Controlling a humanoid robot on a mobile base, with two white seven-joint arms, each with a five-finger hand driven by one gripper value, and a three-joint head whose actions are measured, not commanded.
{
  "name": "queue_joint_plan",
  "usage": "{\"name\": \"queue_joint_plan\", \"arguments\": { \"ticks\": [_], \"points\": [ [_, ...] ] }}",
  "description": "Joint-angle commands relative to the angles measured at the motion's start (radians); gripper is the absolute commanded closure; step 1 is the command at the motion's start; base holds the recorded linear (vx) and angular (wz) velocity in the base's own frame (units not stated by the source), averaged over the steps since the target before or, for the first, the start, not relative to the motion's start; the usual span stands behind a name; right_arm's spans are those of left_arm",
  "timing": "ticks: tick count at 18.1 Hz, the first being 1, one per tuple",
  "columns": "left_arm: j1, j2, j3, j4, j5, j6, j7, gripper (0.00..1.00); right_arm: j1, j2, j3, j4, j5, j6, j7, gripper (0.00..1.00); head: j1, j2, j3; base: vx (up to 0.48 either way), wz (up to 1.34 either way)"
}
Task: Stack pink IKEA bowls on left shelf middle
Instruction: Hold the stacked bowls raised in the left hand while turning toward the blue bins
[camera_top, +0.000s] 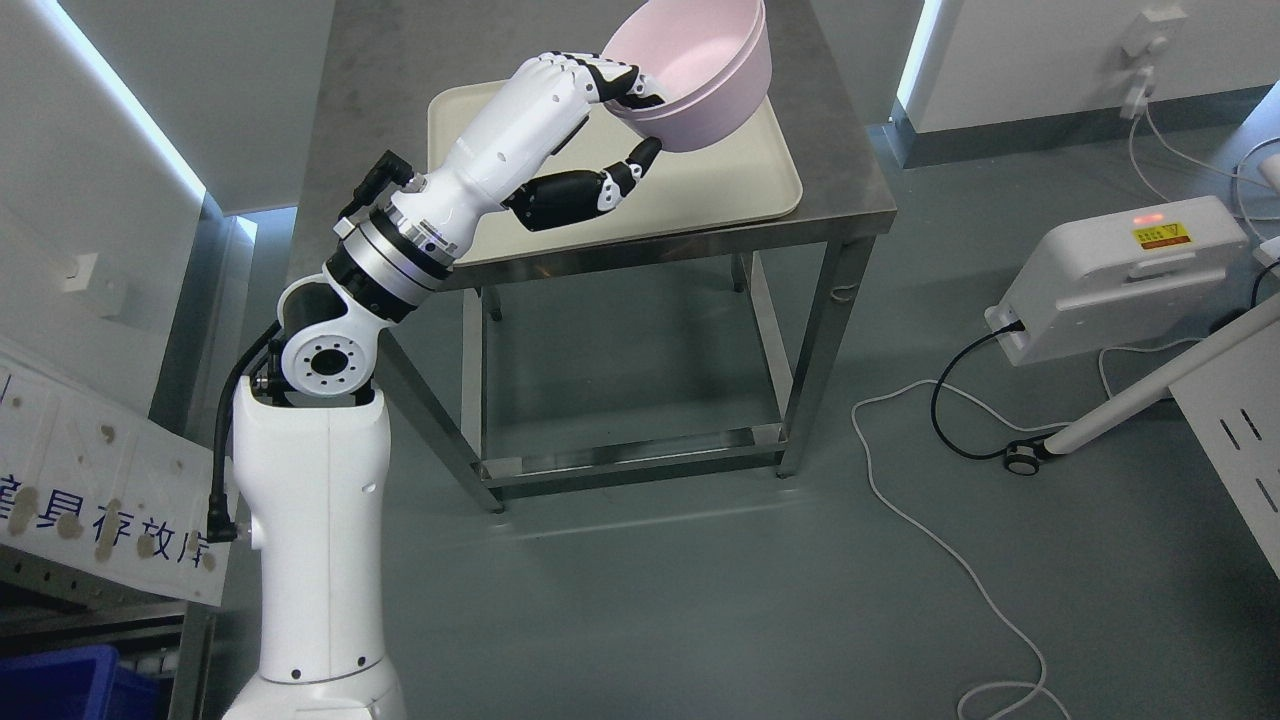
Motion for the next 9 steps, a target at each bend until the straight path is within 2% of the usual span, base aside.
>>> {"name": "queue_joint_plan", "arguments": {
  "ticks": [1, 9],
  "points": [
    [0.001, 0.017, 0.009, 0.0, 0.002, 0.001, 0.001, 0.94, 0.0, -0.017, -0.005, -0.017, -0.002, 0.001, -0.001, 0.0, 0.0, 0.0, 0.0, -0.267, 0.11],
    [0.001, 0.017, 0.026, 0.0, 0.0, 0.01, 0.003, 0.94, 0.0, -0.017, -0.005, -0.017, -0.002, 0.001, -0.001, 0.0, 0.0, 0.0, 0.0, -0.231, 0.1]
  ]
}}
